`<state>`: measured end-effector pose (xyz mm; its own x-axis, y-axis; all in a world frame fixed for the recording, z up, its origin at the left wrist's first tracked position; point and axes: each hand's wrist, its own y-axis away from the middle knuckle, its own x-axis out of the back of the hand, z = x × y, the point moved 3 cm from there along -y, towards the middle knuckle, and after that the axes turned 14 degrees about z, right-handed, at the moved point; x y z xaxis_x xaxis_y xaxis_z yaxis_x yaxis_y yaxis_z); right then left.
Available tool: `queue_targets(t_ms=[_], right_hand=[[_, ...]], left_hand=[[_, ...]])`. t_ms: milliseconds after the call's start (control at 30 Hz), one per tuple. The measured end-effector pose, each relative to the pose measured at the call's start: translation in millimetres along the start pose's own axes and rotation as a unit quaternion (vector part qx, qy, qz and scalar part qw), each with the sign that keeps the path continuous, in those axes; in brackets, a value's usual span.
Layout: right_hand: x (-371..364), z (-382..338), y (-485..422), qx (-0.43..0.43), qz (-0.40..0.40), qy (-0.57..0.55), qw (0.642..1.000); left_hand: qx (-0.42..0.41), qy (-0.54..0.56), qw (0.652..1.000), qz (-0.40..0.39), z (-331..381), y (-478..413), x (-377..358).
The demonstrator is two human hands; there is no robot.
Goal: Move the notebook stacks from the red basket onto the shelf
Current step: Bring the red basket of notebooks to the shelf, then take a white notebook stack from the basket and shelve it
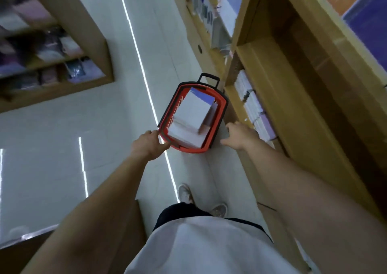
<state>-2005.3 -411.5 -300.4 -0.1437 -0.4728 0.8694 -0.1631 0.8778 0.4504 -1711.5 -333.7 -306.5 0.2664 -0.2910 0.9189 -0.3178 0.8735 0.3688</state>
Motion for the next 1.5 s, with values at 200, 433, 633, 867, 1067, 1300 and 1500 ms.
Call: queue_targets(t_ms=[200,433,633,867,1067,1300,1500], right_hand=[[-5,-36,-32,0.021,-0.009,0.032,0.999],[-30,-41,-100,0.025,-0.033,0.022,0.999],[-82,-21,-207,0.03,-0.061,0.015,0.998],[-184,10,-339,0.019,-0.067,-0.002,0.998],[-268,23,-402,-0.047,-0.048,-0.061,0.996],[-312,11,-412,-0.143,0.009,-0.22,0.965],[-309,6,-415,-0.127,0.037,-0.249,0.959]], left_hand=[[0.025,0.01,0.999,-0.018,-30,-17,-14],[0.013,-0.018,1.0,-0.007,-26,-84,-24],[0.035,-0.008,0.999,-0.004,-8,-184,-79],[0.032,-0.01,0.999,-0.004,24,-310,-185],[0.025,0.029,0.999,0.03,30,-398,-258],[0.029,0.06,0.997,0.028,32,-411,-309],[0.09,0.081,0.992,0.045,21,-370,-313]])
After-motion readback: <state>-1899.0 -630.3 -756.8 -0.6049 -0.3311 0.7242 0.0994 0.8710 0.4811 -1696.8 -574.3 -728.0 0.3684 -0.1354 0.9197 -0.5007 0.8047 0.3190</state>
